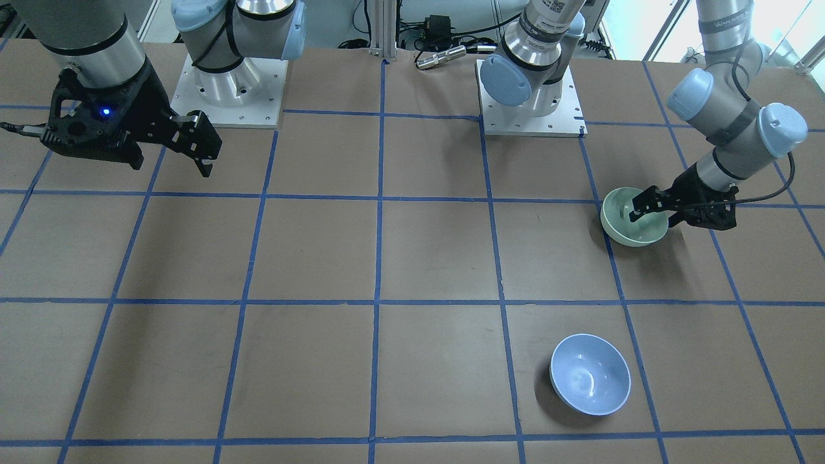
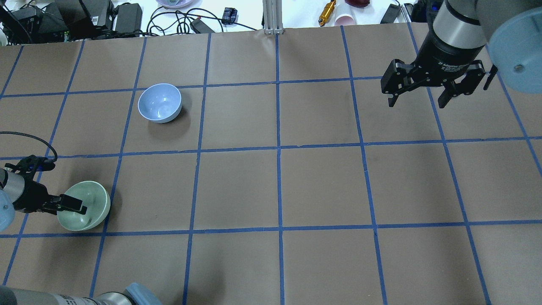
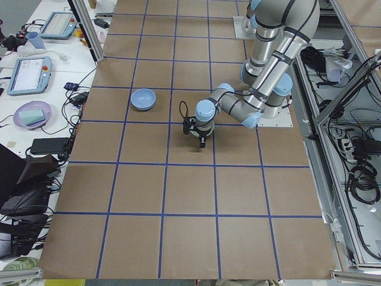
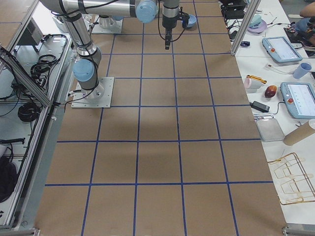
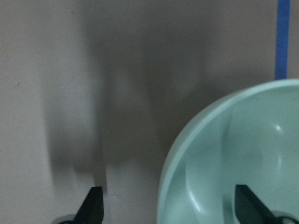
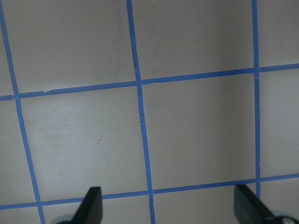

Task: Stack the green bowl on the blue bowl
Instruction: 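Close the left gripper on the green bowl's rim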

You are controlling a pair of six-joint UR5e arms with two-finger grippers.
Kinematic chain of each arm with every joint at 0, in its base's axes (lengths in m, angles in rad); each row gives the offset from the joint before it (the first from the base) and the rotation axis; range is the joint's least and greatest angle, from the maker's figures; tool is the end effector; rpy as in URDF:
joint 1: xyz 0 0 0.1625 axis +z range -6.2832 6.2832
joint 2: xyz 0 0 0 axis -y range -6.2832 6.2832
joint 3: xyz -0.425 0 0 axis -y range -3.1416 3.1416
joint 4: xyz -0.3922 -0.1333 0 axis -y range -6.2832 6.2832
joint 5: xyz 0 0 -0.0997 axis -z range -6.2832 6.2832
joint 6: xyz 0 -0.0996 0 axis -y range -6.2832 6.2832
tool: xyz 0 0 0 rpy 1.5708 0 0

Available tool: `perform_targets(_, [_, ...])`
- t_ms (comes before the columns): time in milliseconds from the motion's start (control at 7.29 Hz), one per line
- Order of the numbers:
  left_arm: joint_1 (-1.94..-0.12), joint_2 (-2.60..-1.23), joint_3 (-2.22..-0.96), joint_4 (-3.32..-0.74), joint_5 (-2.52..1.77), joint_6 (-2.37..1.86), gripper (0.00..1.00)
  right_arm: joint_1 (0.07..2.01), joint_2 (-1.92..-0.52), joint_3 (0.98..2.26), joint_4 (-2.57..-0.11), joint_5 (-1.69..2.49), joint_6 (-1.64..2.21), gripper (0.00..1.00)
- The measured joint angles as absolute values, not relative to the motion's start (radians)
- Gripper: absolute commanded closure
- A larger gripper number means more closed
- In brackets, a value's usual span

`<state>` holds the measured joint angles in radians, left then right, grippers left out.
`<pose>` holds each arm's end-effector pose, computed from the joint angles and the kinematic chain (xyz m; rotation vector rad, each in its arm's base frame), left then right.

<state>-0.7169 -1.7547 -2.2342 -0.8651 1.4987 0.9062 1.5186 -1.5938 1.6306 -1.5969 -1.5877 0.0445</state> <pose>0.2259 -0.3832 0.1740 -0.0704 -2.9854 -0.0519 0.1064 -0.4870 0.4723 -0.1509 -3.1210 -0.0168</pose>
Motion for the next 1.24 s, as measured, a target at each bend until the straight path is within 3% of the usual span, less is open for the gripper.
perform_targets(137, [-0.72,-1.756,-2.234,-0.865,1.5,0.905,0.14,1.519,-1.594,1.631,-1.597,-1.587,0.044,0.0])
perform_targets(275, [-0.721,-1.758,-2.234,-0.865,1.499,0.904,0.24,1.519,-1.594,1.631,-1.597,-1.587,0.045,0.0])
perform_targets(686, [-0.722,-1.761,-2.235,-0.865,1.496,0.9,0.73,1.519,-1.594,1.631,-1.597,-1.588,0.044,0.0])
perform_targets(1098, [-0.723,-1.761,-2.233,-0.865,1.494,0.9,0.99,1.519,-1.594,1.631,-1.597,-1.588,0.045,0.0])
perform_targets(1235, [-0.723,-1.761,-2.233,-0.865,1.494,0.902,1.0,1.519,-1.594,1.631,-1.597,-1.587,0.044,0.0])
